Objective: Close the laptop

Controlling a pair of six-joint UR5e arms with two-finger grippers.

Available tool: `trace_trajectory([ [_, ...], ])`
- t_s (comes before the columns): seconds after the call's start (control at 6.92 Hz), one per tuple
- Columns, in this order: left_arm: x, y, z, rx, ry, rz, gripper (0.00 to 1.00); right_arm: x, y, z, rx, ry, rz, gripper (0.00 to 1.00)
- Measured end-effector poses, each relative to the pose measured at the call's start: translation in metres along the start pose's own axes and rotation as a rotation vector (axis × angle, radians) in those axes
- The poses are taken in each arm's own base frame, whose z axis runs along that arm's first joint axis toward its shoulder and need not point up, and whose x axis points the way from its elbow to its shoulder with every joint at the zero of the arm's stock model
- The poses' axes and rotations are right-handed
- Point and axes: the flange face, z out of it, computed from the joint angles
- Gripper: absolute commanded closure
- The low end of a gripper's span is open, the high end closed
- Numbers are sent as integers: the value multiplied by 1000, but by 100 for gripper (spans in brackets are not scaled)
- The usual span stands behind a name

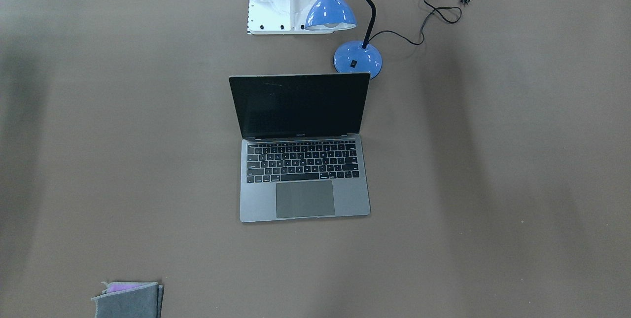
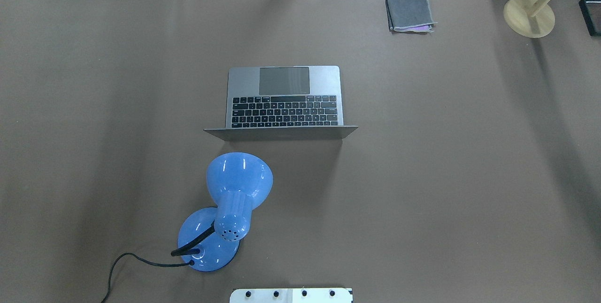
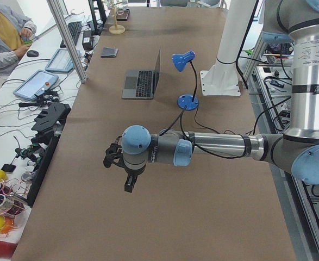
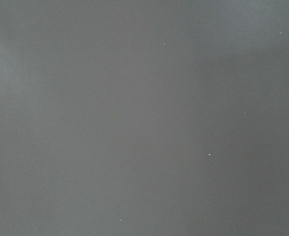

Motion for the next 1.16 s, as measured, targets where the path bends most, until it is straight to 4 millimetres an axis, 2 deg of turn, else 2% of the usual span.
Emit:
trace_trajectory([
  [0.43, 3, 17, 1, -1, 7, -13, 3, -4, 2, 3, -6, -12, -14, 0],
  [0.87, 6, 19, -1, 11, 15, -7, 2, -14, 4, 12, -14, -58, -37, 0],
  [1.16, 12, 16, -4, 24, 39, -29, 2, -28, 4, 11, -17, -99, -41, 0],
])
